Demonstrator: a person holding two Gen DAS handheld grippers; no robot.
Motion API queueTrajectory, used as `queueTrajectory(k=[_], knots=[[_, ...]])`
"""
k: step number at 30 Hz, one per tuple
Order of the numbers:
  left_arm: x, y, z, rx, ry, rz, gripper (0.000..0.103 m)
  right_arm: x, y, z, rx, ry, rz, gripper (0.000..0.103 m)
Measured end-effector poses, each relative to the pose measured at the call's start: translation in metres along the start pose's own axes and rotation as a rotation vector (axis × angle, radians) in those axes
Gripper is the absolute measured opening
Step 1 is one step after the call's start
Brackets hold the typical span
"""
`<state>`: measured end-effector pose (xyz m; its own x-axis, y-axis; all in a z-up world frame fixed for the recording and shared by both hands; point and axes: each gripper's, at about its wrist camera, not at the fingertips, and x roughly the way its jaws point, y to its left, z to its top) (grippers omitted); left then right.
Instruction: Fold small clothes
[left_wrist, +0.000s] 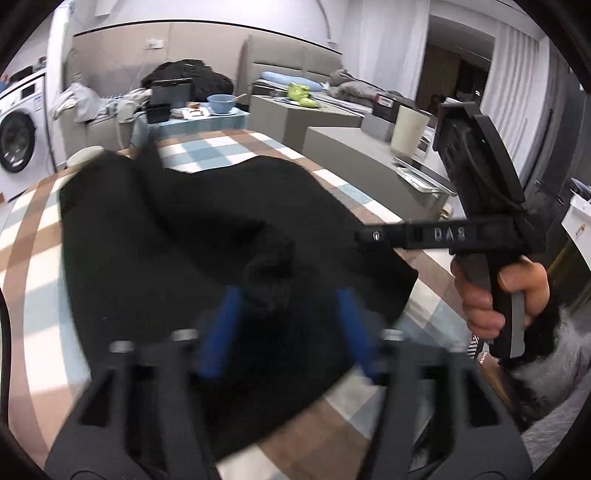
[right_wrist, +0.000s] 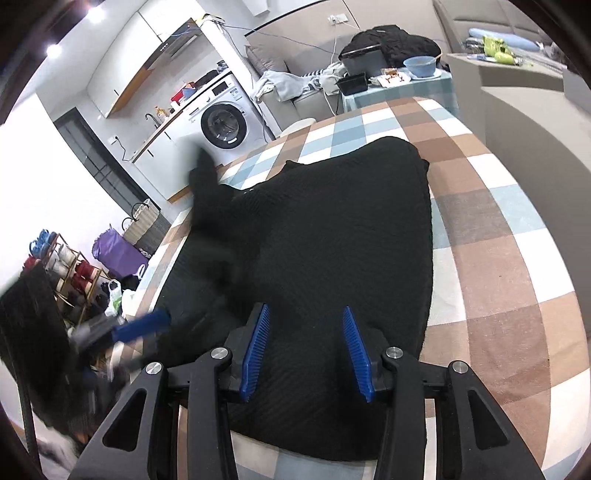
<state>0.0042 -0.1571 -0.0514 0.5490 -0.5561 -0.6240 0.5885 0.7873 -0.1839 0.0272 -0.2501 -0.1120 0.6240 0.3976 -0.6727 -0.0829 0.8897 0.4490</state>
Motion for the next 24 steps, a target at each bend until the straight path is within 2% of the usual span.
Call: queueTrajectory(k=[3,4,6,10,11,12,13,14,16,18,19,21,24], knots=[[-0.023,0.016,-0.010,-0.060,-0.056,-0.014,0.066,0.011,0.008,0.007,-0.002,0.029,0.058,0.045],[-0.030,0.027,-0.011,-0.096,-0.075,0.003,0.069,0.016,0.011,0.008,-0.006,0.040,0.070,0.046],[-0.047,0.049,-0.017,-0.163,-0.101,0.067,0.074,0.032,0.016,0.012,-0.006,0.074,0.089,0.048],[-0.061,0.098,-0.028,-0.318,-0.115,0.179,0.074,0.069,0.018,0.012,0.055,0.155,0.078,0.047],[-0.063,0.109,-0.031,-0.350,-0.115,0.189,0.074,0.071,0.020,0.014,0.057,0.132,0.085,0.047],[-0.065,0.119,-0.034,-0.382,-0.119,0.192,0.074,0.073,0.024,0.015,0.053,0.126,0.096,0.039],[-0.069,0.129,-0.037,-0.408,-0.127,0.196,0.074,0.076,0.027,0.016,0.047,0.143,0.111,0.013],[-0.072,0.137,-0.038,-0.421,-0.132,0.202,0.074,0.078,0.032,0.017,0.038,0.156,0.131,0.009],[-0.075,0.146,-0.038,-0.434,-0.142,0.221,0.074,0.064,0.043,0.017,0.010,0.127,0.162,0.008],[-0.085,0.155,-0.039,-0.437,-0.142,0.233,0.074,0.036,0.051,0.014,0.022,0.112,0.292,0.007],[-0.086,0.157,-0.039,-0.434,-0.139,0.238,0.074,0.026,0.053,0.011,0.017,0.109,0.301,0.007],[-0.084,0.157,-0.037,-0.425,-0.126,0.237,0.074,0.012,0.050,-0.002,0.013,0.125,0.266,0.007],[-0.067,0.149,-0.036,-0.383,-0.068,0.214,0.074,0.024,0.033,-0.020,-0.009,0.201,0.111,0.008]])
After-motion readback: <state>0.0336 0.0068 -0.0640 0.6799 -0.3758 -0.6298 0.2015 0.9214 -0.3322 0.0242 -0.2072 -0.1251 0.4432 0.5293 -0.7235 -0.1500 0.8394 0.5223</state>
